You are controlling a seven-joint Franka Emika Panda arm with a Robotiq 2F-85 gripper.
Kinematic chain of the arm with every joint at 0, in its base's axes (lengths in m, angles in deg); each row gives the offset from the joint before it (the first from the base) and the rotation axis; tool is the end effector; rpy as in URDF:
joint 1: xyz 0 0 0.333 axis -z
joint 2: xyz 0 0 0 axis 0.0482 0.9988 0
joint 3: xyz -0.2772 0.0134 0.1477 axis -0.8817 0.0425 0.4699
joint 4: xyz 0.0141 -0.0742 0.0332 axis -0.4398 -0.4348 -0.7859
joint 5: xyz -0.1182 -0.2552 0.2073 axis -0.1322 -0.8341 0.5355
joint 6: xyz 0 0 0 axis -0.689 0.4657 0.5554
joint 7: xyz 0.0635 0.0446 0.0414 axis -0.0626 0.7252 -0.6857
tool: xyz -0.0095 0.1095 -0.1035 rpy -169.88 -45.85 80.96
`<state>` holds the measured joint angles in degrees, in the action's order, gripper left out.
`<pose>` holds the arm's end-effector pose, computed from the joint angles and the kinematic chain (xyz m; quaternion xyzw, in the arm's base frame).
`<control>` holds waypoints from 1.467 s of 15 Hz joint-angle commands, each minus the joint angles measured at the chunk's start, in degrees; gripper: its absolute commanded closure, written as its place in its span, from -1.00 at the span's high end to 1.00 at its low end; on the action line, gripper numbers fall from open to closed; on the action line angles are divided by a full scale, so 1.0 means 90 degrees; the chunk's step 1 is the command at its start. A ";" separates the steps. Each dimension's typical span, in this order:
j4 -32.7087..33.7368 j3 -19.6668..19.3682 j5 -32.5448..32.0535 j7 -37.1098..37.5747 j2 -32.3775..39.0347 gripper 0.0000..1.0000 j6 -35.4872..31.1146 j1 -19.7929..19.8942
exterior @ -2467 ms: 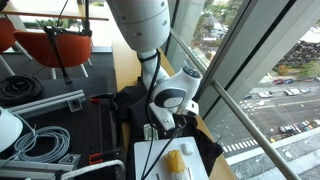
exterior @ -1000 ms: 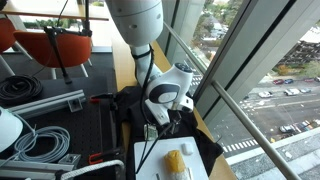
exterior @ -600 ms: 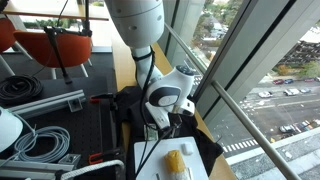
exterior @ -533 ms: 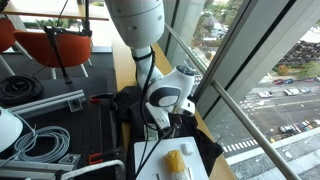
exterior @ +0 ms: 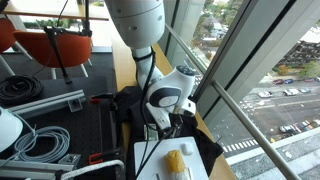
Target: Close the zipper on the black jacket.
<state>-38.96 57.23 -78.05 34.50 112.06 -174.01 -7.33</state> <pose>0.5756 -0.0101 0.0313 0.9910 0.1182 -0.0129 0.0614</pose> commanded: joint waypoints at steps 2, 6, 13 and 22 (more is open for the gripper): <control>-0.0022 0.0083 -0.0073 0.0035 -0.0004 0.09 -0.0133 0.0147; -0.0004 0.0094 -0.0067 0.0034 0.0016 -0.53 -0.0124 0.0178; 0.0021 0.0127 -0.0080 0.0048 0.0015 -0.92 -0.0117 0.0133; 0.0064 0.0155 -0.0094 0.0074 0.0028 -0.92 -0.0085 0.0053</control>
<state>-38.80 57.89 -78.05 34.49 112.18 -174.03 -6.73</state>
